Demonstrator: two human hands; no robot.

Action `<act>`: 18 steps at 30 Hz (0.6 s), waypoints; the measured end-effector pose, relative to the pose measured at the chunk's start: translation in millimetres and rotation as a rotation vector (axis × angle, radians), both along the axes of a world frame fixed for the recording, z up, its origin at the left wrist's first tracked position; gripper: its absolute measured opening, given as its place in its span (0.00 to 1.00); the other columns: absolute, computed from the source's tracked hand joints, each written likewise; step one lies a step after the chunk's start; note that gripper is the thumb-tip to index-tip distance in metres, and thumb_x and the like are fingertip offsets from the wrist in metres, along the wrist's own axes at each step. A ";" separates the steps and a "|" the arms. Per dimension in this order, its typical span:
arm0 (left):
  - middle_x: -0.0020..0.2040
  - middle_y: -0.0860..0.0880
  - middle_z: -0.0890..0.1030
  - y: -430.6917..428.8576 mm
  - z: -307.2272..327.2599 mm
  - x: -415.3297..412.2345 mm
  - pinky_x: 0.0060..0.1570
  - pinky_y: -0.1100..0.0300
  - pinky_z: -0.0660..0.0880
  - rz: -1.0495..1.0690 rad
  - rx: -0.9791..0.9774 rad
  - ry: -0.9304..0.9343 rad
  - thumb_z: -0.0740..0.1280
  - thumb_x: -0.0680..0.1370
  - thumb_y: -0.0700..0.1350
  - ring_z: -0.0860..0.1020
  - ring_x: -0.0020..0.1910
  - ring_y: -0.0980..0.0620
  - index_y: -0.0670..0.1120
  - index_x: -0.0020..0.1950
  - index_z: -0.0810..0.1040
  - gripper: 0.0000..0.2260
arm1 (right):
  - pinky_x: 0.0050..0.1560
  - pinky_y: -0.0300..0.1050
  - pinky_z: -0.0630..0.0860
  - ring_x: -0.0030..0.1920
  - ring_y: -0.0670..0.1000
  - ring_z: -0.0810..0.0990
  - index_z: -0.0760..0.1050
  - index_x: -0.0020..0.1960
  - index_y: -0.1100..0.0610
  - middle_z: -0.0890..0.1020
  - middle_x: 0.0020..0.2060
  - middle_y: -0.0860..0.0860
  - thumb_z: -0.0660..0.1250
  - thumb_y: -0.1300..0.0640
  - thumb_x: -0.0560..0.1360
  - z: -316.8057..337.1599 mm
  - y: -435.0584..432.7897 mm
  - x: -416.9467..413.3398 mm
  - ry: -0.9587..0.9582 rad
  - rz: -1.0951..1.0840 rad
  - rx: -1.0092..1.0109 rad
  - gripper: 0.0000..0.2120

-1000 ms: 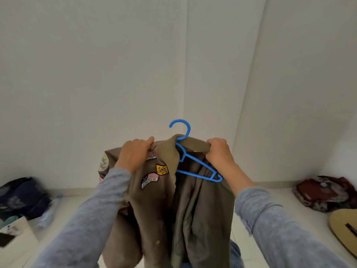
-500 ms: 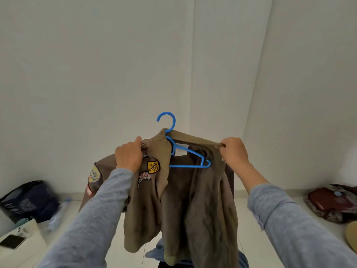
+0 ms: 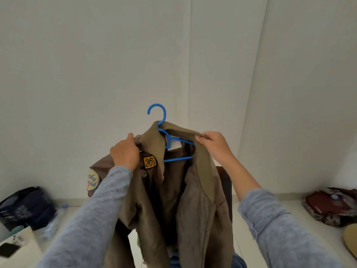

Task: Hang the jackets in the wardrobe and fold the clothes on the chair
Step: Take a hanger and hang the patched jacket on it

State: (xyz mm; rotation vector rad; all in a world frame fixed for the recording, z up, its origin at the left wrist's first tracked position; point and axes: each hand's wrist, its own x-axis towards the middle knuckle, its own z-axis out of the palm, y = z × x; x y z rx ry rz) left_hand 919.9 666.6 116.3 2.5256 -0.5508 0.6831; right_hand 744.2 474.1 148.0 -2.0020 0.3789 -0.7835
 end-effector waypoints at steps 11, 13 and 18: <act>0.34 0.42 0.75 -5.6 5.5 -22.7 0.34 0.55 0.57 -0.202 -0.036 -0.107 0.61 0.72 0.37 0.70 0.33 0.41 0.44 0.43 0.65 0.06 | 0.48 0.29 0.71 0.49 0.42 0.77 0.76 0.55 0.52 0.81 0.47 0.46 0.68 0.49 0.74 7.2 10.7 2.6 -0.167 0.068 -0.026 0.12; 0.36 0.42 0.76 -6.7 11.0 -25.7 0.35 0.55 0.58 -0.243 -0.035 -0.107 0.61 0.72 0.37 0.71 0.35 0.40 0.44 0.44 0.67 0.05 | 0.52 0.32 0.72 0.52 0.42 0.78 0.75 0.56 0.51 0.81 0.49 0.46 0.65 0.47 0.76 23.0 18.8 10.5 -0.148 0.155 -0.021 0.12; 0.37 0.41 0.78 -3.3 16.1 -25.0 0.37 0.55 0.60 -0.310 -0.036 -0.081 0.61 0.72 0.36 0.71 0.35 0.42 0.45 0.43 0.67 0.05 | 0.48 0.42 0.75 0.36 0.44 0.78 0.73 0.39 0.56 0.77 0.31 0.44 0.59 0.56 0.80 47.2 45.7 25.5 -0.221 0.279 0.012 0.12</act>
